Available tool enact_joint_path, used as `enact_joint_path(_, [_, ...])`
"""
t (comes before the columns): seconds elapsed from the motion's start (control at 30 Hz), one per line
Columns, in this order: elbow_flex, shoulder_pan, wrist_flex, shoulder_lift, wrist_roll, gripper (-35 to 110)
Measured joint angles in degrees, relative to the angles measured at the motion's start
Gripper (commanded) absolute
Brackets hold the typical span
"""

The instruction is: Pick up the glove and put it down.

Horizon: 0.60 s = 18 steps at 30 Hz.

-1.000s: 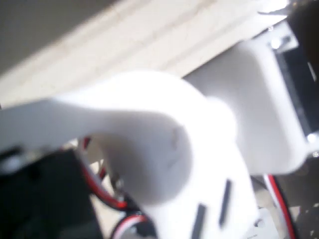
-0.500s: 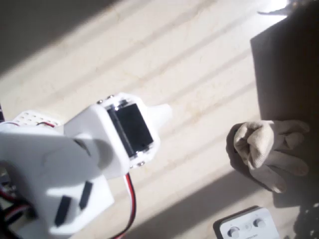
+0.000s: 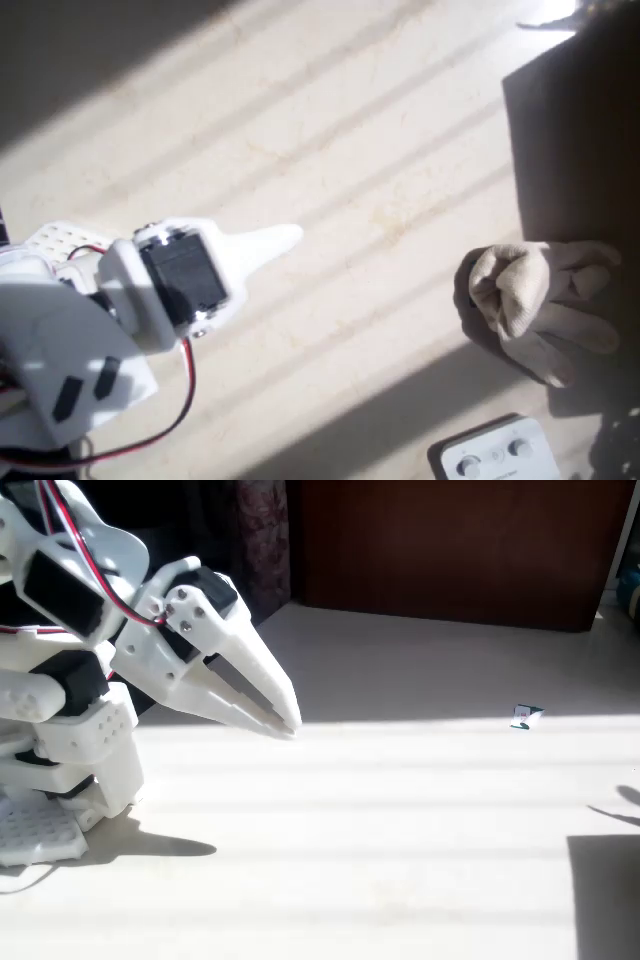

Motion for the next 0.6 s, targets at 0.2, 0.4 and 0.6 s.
enact_joint_path(0.2, [5.45,0.00,-0.97,5.54,0.00,0])
enact_joint_path(0.4, [9.14,0.00,-0.97,6.15,0.00,0])
enact_joint_path(0.6, [13.62,0.00,-0.97,5.89,0.00,0])
